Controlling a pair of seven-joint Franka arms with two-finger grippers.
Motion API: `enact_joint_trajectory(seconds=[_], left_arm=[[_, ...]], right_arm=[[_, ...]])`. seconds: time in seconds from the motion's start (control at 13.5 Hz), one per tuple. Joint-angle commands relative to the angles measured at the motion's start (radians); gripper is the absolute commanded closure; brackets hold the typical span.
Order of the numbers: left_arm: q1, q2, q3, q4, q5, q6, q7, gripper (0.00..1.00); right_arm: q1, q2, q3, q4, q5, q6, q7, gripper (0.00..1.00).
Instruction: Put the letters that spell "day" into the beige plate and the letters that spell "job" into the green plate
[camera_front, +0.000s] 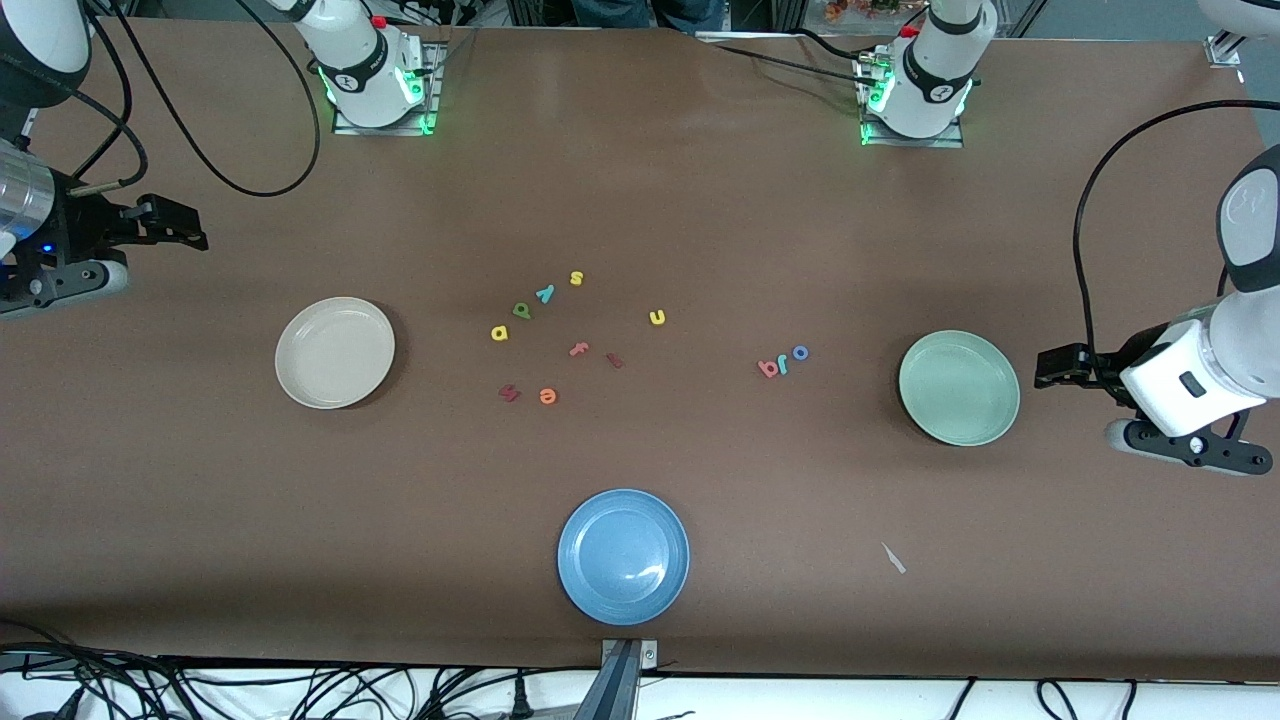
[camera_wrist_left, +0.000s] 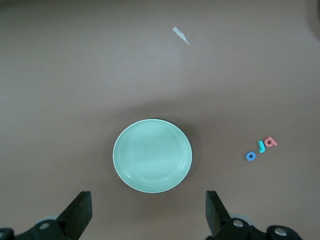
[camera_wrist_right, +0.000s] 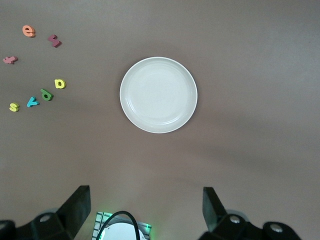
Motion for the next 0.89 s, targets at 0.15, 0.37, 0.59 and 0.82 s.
enact_joint_trajectory(seconds=[0.15,0.37,0.59,0.82], left_arm=[[0.000,-0.024,0.003,-0.022,0.021,0.005,0.020,0.00],[0.000,-0.024,0.003,-0.022,0.020,0.005,0.018,0.00],[0.000,-0.024,0.003,-0.022,0.017,0.005,0.015,0.00],[0.000,-0.025,0.002,-0.023,0.020,0.003,0.012,0.00]], right_arm=[[0.004,-0.006,-0.004,-0.001,0.019,-0.012,0.008,0.01],[0.007,-0.004,-0.002,0.000,0.019,-0.010,0.011,0.01],[0.054,0.016,-0.001,0.006,0.021,-0.001,0.103,0.01],[0.109,0.065,-0.001,0.013,0.050,0.033,0.166,0.01]])
